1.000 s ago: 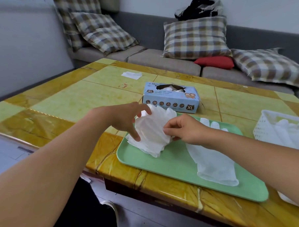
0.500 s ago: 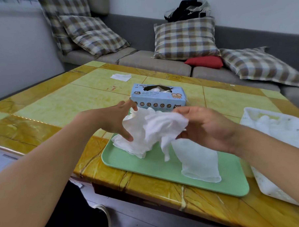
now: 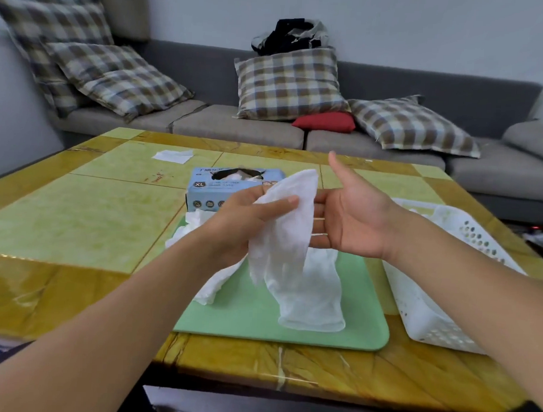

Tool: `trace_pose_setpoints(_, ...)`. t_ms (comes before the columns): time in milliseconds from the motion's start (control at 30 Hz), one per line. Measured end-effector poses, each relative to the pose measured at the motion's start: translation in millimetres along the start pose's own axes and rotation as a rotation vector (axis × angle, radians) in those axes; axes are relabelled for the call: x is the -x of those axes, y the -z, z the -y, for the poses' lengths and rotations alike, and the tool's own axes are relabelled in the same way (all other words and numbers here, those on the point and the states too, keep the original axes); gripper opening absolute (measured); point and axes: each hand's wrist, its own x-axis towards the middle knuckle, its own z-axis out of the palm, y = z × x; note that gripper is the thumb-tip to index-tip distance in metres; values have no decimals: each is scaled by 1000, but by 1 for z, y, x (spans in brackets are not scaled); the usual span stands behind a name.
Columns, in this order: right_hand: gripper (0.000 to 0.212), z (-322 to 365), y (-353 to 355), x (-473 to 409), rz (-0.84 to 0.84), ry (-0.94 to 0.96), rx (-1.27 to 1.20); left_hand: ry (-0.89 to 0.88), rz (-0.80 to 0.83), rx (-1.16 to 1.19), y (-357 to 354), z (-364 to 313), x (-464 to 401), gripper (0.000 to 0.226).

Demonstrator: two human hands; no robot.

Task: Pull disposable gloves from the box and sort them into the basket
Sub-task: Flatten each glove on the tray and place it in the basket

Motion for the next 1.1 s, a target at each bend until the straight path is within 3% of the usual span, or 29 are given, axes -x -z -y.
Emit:
trace_pose_setpoints(67,77,0,2,4,29,27,135,-48,-73,-72,0,3,-7,31)
trace_pose_setpoints(133,54,-5,2,3,-27,105,252,-98,-79,-150,-1,3,-8,34)
trace_pose_setpoints(267,37,-1,2,11,-72,211,271,-169,54,-223,3,-12,-4,49)
trace_pose_setpoints(367,42,11,10,25,-18,236,219,-173,158,-169,12,-24,-1,38)
trace_pose_setpoints(500,43,3,28,28,-62,161,166,-98,133,-137,12,-24,-1,35)
trace_pose_setpoints(633,15,-14,40,24,-133,59,156,100,207,-170,6,-16,-3,41)
trace_pose_setpoints(833,18,-9,45,24,-59,26,135,59,228,-16,10,-20,-9,61)
trace_pose_setpoints(967,18,-15,46,9,-97,-52,156,160,239,-92,9,-19,-16,38)
trace_pose_setpoints(1100,8,-26,50,-16,-214,-134,269,219,90,-451,1,6,-38,23)
